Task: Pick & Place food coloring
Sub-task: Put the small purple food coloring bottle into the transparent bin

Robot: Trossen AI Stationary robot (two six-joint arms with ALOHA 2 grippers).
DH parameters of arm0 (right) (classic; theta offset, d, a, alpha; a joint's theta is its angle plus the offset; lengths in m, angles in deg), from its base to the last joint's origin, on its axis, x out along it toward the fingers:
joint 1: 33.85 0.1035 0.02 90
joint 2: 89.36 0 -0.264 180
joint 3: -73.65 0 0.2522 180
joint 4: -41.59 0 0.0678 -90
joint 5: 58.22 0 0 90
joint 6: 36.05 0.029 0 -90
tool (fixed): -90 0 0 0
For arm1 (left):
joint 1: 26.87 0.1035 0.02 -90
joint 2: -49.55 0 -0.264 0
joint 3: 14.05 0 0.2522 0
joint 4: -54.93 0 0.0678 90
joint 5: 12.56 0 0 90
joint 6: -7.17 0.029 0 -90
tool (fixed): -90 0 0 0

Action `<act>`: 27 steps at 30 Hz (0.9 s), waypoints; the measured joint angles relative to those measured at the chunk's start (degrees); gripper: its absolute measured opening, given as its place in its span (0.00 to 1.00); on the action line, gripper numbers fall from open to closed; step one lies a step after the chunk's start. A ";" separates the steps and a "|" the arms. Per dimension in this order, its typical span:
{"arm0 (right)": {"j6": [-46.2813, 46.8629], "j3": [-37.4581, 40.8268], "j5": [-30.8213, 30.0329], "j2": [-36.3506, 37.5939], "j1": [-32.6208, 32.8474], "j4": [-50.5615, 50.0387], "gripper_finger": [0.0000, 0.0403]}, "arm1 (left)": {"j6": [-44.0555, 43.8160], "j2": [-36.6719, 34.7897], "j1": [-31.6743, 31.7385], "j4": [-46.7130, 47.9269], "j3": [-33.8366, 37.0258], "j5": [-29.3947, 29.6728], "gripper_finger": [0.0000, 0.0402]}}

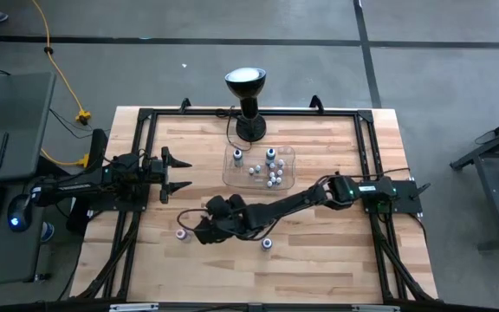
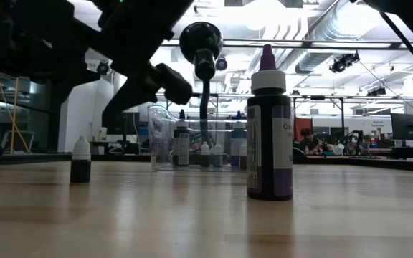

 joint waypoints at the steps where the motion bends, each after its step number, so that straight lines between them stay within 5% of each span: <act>1: 0.01 0.61 0.05 0.06 0.01 0.84 0.58 | -0.01 0.00 0.01 0.00 0.01 0.00 0.69; 27: -0.40 4.30 -2.34 -3.51 -0.17 10.37 0.58 | 0.00 0.00 0.00 0.00 0.00 0.00 0.69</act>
